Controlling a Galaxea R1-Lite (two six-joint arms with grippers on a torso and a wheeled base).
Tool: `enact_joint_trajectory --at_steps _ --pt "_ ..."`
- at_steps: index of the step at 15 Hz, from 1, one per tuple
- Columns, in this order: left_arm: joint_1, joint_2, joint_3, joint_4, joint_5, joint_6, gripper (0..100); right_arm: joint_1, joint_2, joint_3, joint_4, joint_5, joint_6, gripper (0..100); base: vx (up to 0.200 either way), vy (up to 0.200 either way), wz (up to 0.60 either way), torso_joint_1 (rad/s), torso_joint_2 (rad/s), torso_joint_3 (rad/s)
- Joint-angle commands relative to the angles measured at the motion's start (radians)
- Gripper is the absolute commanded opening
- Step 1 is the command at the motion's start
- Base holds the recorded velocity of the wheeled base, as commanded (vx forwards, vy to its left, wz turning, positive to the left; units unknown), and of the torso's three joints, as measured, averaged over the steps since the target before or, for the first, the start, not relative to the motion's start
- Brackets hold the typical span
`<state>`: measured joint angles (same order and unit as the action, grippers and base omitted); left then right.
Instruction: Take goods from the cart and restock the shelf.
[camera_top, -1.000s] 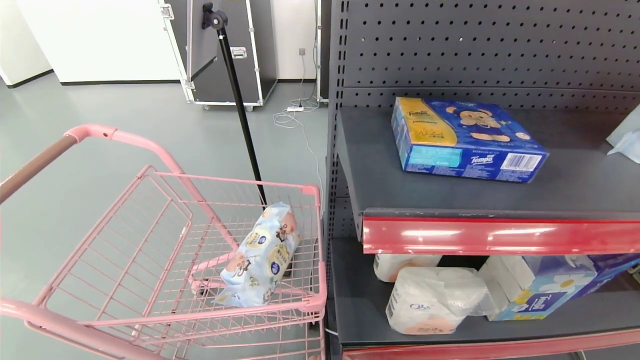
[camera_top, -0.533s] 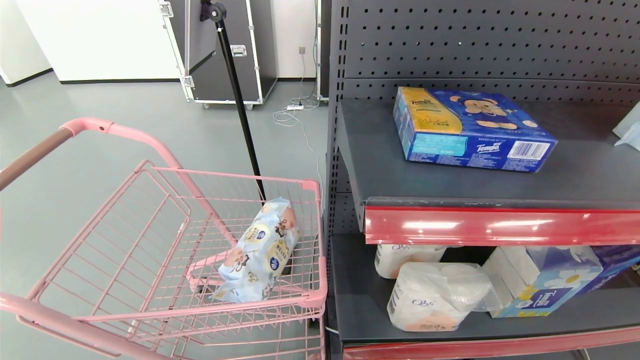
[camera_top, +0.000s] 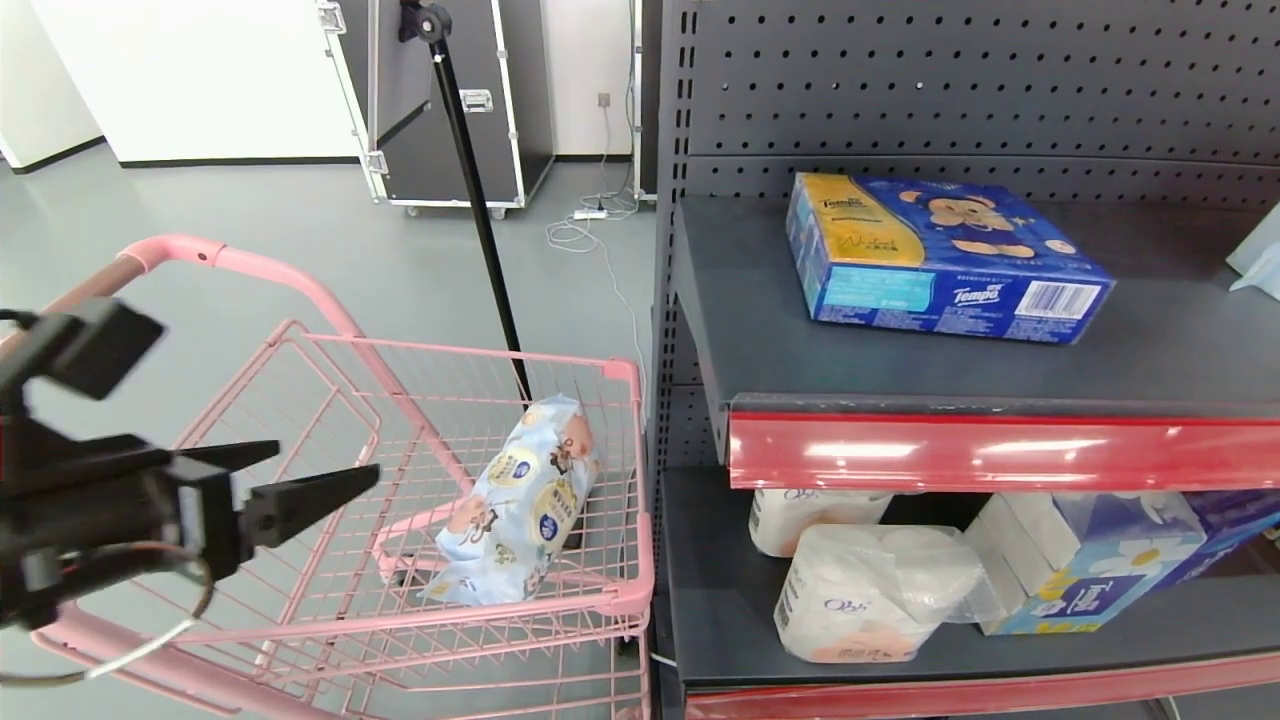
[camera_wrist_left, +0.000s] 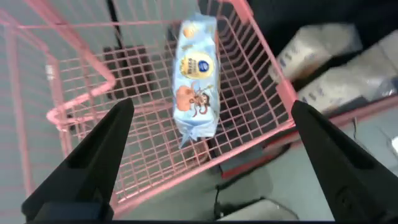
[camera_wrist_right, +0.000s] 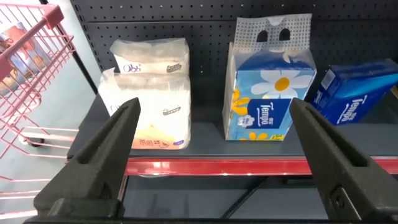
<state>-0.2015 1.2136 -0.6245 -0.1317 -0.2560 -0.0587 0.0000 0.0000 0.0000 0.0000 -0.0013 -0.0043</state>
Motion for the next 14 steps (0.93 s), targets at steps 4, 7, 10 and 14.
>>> enact_joint_trajectory --at_steps 4,7,10,14 --pt "-0.052 0.497 -0.081 -0.097 -0.082 0.151 100 0.000 0.000 0.000 0.000 0.000 0.001 100 0.000 0.000 0.00 0.000 0.00 0.000" --pt "-0.061 0.581 -0.103 -0.112 -0.077 0.155 100 0.000 0.000 0.000 0.000 0.000 0.001 100 0.000 0.000 0.00 0.000 0.00 0.000" --pt "-0.059 0.659 -0.118 -0.172 -0.060 0.155 100 0.000 0.000 0.000 0.000 0.000 0.001 100 0.000 0.000 0.00 0.000 0.00 0.000" --pt "-0.061 0.754 -0.172 -0.187 -0.054 0.155 100 0.000 0.000 0.000 0.000 0.001 0.001 100 0.000 0.000 0.00 0.000 0.00 0.000"
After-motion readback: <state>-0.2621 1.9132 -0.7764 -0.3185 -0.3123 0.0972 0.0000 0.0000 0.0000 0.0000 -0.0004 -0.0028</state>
